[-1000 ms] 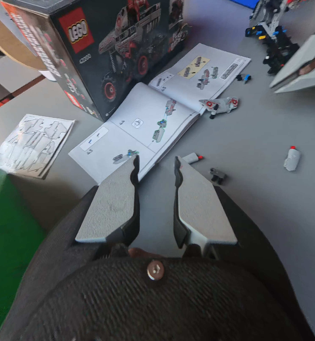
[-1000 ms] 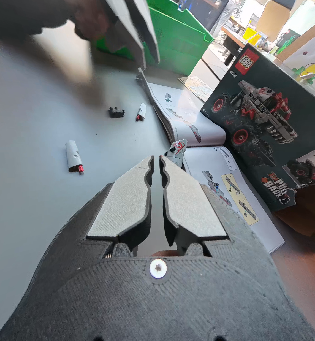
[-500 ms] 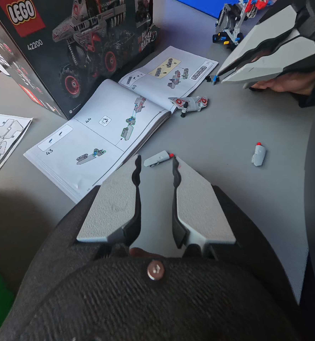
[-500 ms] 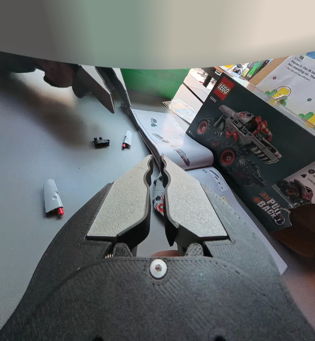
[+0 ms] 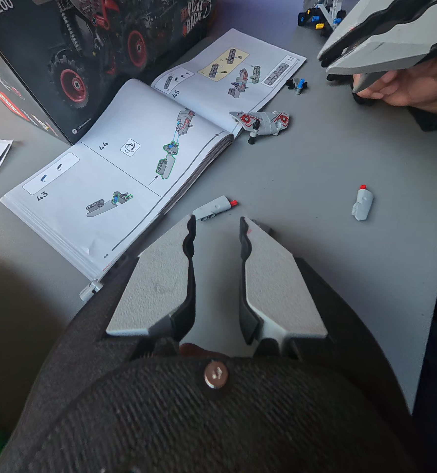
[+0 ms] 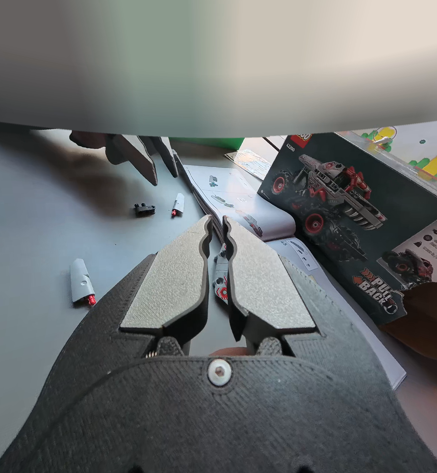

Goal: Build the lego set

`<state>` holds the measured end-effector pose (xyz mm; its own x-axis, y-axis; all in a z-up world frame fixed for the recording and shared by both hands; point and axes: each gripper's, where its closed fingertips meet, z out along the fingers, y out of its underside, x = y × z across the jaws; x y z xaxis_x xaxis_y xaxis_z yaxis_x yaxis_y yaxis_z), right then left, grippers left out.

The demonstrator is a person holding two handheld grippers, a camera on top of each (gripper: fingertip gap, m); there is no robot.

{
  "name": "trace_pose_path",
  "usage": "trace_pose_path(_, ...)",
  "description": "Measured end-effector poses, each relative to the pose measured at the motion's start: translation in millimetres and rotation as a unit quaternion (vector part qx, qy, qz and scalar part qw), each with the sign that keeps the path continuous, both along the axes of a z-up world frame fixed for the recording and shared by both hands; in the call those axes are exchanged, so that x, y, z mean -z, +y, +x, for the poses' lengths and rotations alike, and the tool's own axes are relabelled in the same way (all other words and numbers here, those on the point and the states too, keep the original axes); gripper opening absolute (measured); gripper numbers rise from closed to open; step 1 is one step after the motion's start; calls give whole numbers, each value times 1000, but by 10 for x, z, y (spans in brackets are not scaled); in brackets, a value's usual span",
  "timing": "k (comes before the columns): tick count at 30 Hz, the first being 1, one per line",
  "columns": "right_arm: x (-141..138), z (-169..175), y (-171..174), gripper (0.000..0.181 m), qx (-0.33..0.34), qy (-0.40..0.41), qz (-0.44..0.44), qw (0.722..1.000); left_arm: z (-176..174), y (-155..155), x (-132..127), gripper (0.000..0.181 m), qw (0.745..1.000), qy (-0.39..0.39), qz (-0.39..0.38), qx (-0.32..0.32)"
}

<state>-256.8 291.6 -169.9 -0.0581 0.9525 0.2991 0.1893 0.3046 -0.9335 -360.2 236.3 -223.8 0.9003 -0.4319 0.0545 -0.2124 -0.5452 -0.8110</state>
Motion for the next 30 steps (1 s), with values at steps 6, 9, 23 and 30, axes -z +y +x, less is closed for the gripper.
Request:
trace_pose_path(6, -12, 9, 26, 4, 8, -2, -7, 1000, 73, -46, 23, 31, 999, -19, -15, 23)
trace_pose_path(9, -18, 7, 10, 4, 3, -2, -15, 1000, 227, -162, 50, 32, 996, -43, -41, 70)
trace_pose_path(23, 218, -89, -342, 8, -71, -65, -28, 995, 418, -196, 265, 17, 990, -25, -88, 107)
trace_pose_path(30, 257, -96, -379, 8, -82, -78, -28, 993, 460, -223, 265, 12, 988, -20, -86, 123)
